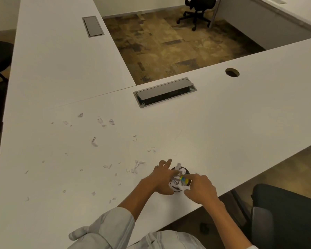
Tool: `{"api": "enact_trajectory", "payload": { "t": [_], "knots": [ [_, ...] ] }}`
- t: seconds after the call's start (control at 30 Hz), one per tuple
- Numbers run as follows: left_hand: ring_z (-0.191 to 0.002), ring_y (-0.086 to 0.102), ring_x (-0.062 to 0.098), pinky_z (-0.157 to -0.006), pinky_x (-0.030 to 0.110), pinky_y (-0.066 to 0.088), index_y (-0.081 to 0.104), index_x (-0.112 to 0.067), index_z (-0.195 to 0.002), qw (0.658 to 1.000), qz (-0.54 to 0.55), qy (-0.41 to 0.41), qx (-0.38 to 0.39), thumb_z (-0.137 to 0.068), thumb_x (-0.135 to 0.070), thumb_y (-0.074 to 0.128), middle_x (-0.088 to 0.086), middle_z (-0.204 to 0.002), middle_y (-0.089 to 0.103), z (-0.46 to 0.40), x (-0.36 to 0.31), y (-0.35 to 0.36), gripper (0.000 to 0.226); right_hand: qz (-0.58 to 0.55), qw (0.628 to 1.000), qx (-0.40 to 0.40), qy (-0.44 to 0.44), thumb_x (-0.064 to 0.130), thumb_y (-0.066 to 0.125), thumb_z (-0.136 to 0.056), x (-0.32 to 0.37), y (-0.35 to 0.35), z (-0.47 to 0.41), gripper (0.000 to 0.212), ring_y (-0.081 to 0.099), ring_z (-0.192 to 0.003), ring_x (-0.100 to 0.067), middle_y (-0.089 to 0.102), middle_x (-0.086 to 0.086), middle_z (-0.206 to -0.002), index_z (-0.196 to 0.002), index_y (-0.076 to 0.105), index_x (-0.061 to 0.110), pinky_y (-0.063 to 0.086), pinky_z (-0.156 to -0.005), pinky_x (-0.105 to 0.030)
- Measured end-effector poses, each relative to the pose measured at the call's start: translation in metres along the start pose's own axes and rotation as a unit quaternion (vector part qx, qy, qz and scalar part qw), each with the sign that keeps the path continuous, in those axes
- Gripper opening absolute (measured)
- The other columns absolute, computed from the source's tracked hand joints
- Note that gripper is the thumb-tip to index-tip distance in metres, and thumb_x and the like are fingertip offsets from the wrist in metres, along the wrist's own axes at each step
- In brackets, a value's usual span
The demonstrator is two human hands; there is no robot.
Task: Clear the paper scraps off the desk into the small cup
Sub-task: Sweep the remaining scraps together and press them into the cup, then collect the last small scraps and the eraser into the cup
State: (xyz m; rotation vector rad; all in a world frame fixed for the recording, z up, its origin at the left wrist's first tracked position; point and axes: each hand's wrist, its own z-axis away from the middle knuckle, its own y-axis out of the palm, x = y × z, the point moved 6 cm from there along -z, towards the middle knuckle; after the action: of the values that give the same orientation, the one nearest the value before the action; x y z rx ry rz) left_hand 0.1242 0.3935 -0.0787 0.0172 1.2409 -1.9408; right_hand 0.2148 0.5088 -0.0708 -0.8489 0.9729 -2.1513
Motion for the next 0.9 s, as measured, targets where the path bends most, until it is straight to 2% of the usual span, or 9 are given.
{"api": "enact_trajectory", "payload": {
  "t": [0.1, 0.17, 0.37, 0.47, 0.6, 0.7, 0.77, 0.83, 0.9],
  "knots": [
    [-0.141, 0.008, 0.03, -0.11, 0.049, 0.027, 0.041, -0.022, -0.139, 0.996, 0.071, 0.021, -0.054, -0.072, -0.03, 0.072, 0.012, -0.156, 0.015, 0.01, 0.009, -0.011, 0.075, -0.062, 0.996, -0.07, -0.002, 0.029, 0.067, -0.074, -0.013, -0.012, 0.013, 0.046, 0.054, -0.059, -0.008, 0.057, 0.013, -0.065, -0.118, 0.06, 0.038, 0.041, -0.049, -0.018],
    [-0.139, 0.012, 0.027, -0.108, 0.048, 0.031, 0.047, -0.022, -0.132, 0.991, 0.102, 0.027, -0.08, -0.069, -0.028, 0.07, 0.011, -0.152, 0.023, 0.015, 0.015, -0.014, 0.068, -0.072, 0.993, -0.092, -0.019, 0.024, 0.066, -0.075, -0.019, -0.013, 0.023, 0.036, 0.047, -0.047, -0.008, 0.05, 0.011, -0.052, -0.11, 0.066, 0.035, 0.037, -0.045, -0.015],
    [-0.136, 0.019, 0.023, -0.106, 0.041, 0.034, 0.051, -0.021, -0.126, 0.984, 0.146, -0.003, -0.102, -0.066, -0.028, 0.064, 0.008, -0.146, 0.034, 0.029, 0.032, -0.007, 0.062, -0.013, 0.993, -0.092, -0.078, 0.043, 0.059, -0.085, -0.006, 0.013, 0.039, 0.031, 0.053, -0.063, -0.007, 0.055, 0.015, -0.071, -0.115, 0.064, 0.039, 0.05, -0.059, -0.018],
    [-0.135, 0.021, 0.022, -0.106, 0.041, 0.034, 0.052, -0.022, -0.124, 0.981, 0.167, -0.019, -0.098, -0.061, -0.033, 0.058, 0.007, -0.144, 0.035, 0.037, 0.036, -0.001, 0.064, 0.02, 0.994, -0.073, -0.083, 0.04, 0.056, -0.087, 0.002, 0.019, 0.033, 0.039, 0.05, -0.067, -0.006, 0.051, 0.018, -0.076, -0.126, 0.058, 0.04, 0.049, -0.063, -0.019],
    [-0.135, 0.02, 0.022, -0.104, 0.038, 0.034, 0.052, -0.021, -0.123, 0.978, 0.184, -0.031, -0.094, -0.066, -0.027, 0.061, 0.007, -0.144, 0.036, 0.044, 0.041, 0.005, 0.058, 0.039, 0.997, -0.013, -0.064, 0.033, 0.057, -0.084, 0.005, 0.027, 0.023, 0.049, 0.051, -0.066, -0.008, 0.051, 0.014, -0.073, -0.132, 0.051, 0.039, 0.045, -0.063, -0.02],
    [-0.135, 0.021, 0.023, -0.106, 0.038, 0.033, 0.052, -0.02, -0.124, 0.976, 0.191, -0.034, -0.094, -0.067, -0.026, 0.061, 0.008, -0.143, 0.037, 0.048, 0.044, 0.005, 0.058, 0.07, 0.996, 0.022, -0.05, 0.036, 0.06, -0.082, 0.006, 0.029, 0.013, 0.054, 0.061, -0.093, -0.016, 0.06, 0.001, -0.108, -0.134, 0.049, 0.034, 0.049, -0.077, -0.026],
    [-0.134, 0.023, 0.023, -0.106, 0.038, 0.033, 0.053, -0.019, -0.124, 0.976, 0.193, -0.034, -0.097, -0.066, -0.028, 0.059, 0.008, -0.141, 0.038, 0.05, 0.045, 0.004, 0.059, 0.072, 0.996, 0.038, -0.046, 0.038, 0.062, -0.081, 0.007, 0.027, 0.009, 0.054, 0.06, -0.102, -0.018, 0.058, -0.001, -0.12, -0.133, 0.049, 0.034, 0.049, -0.081, -0.027],
    [-0.132, 0.025, 0.023, -0.105, 0.036, 0.032, 0.053, -0.018, -0.124, 0.975, 0.196, -0.033, -0.101, -0.067, -0.028, 0.058, 0.008, -0.139, 0.041, 0.051, 0.046, 0.002, 0.059, 0.057, 0.997, 0.044, -0.036, 0.039, 0.064, -0.078, 0.004, 0.022, 0.008, 0.05, 0.061, -0.096, -0.015, 0.059, 0.003, -0.115, -0.127, 0.054, 0.037, 0.049, -0.077, -0.026],
    [-0.128, 0.029, 0.022, -0.105, 0.033, 0.032, 0.053, -0.017, -0.123, 0.972, 0.206, -0.034, -0.108, -0.066, -0.029, 0.057, 0.005, -0.135, 0.044, 0.053, 0.05, 0.0, 0.058, 0.019, 0.999, 0.027, -0.03, 0.037, 0.065, -0.074, -0.001, 0.009, 0.011, 0.038, 0.059, -0.076, -0.007, 0.061, 0.01, -0.093, -0.113, 0.062, 0.041, 0.049, -0.066, -0.021]
  ]
}}
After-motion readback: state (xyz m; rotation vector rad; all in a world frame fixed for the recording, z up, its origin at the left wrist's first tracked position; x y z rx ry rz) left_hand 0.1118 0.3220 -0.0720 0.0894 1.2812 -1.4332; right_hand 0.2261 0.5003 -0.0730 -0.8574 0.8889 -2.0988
